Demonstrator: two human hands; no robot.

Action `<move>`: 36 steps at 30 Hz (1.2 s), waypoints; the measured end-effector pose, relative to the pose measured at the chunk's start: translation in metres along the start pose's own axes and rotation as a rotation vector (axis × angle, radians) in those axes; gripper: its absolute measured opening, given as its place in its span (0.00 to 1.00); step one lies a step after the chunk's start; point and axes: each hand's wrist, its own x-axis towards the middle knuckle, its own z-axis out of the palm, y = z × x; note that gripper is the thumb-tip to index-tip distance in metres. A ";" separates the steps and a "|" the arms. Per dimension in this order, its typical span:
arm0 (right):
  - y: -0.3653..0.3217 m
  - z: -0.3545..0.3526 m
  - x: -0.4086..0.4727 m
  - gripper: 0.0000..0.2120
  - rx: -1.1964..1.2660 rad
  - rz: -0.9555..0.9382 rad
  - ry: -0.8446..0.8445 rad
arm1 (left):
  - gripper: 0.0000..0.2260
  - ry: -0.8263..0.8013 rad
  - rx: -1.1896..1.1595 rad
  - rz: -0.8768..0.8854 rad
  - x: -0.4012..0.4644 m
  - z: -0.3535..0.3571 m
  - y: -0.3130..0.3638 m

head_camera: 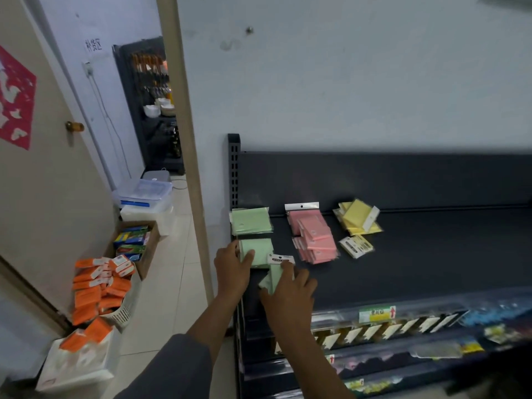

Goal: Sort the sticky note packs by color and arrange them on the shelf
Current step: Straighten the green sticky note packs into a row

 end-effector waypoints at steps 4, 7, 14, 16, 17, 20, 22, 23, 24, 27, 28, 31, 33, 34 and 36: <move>0.016 -0.003 0.006 0.33 0.068 -0.023 0.036 | 0.21 0.059 0.146 0.009 -0.015 0.006 0.001; 0.029 -0.006 0.012 0.30 0.180 -0.063 0.094 | 0.18 0.068 0.227 0.182 -0.032 0.008 0.004; 0.071 -0.017 0.022 0.28 0.263 -0.134 0.231 | 0.12 -0.262 0.443 0.401 -0.057 0.019 0.014; 0.081 -0.019 0.022 0.28 0.267 -0.141 0.249 | 0.21 -0.277 0.589 0.405 -0.064 0.025 0.019; 0.084 -0.019 0.021 0.28 0.267 -0.151 0.254 | 0.25 -0.264 0.650 0.394 -0.067 0.028 0.022; 0.091 -0.019 0.020 0.28 0.275 -0.186 0.259 | 0.32 -0.215 0.775 0.367 -0.074 0.036 0.030; 0.092 -0.020 0.019 0.28 0.286 -0.193 0.261 | 0.32 -0.200 0.777 0.331 -0.076 0.038 0.030; 0.093 -0.020 0.018 0.28 0.293 -0.193 0.256 | 0.32 -0.197 0.774 0.310 -0.077 0.039 0.030; 0.093 -0.021 0.018 0.28 0.298 -0.196 0.250 | 0.32 -0.198 0.774 0.291 -0.077 0.039 0.029; 0.093 -0.022 0.017 0.29 0.303 -0.226 0.238 | 0.32 -0.190 0.771 0.263 -0.075 0.038 0.035; 0.093 -0.023 0.016 0.28 0.305 -0.235 0.235 | 0.32 -0.173 0.761 0.268 -0.074 0.037 0.038; 0.092 -0.024 0.016 0.28 0.315 -0.253 0.227 | 0.32 -0.078 0.689 0.275 -0.069 0.028 0.048; 0.092 -0.023 0.016 0.28 0.316 -0.259 0.211 | 0.31 0.002 0.647 0.275 -0.062 0.020 0.054; 0.092 -0.023 0.016 0.28 0.320 -0.263 0.206 | 0.31 0.036 0.649 0.275 -0.057 0.017 0.056; 0.091 -0.022 0.014 0.28 0.329 -0.270 0.211 | 0.30 0.068 0.664 0.253 -0.047 0.012 0.061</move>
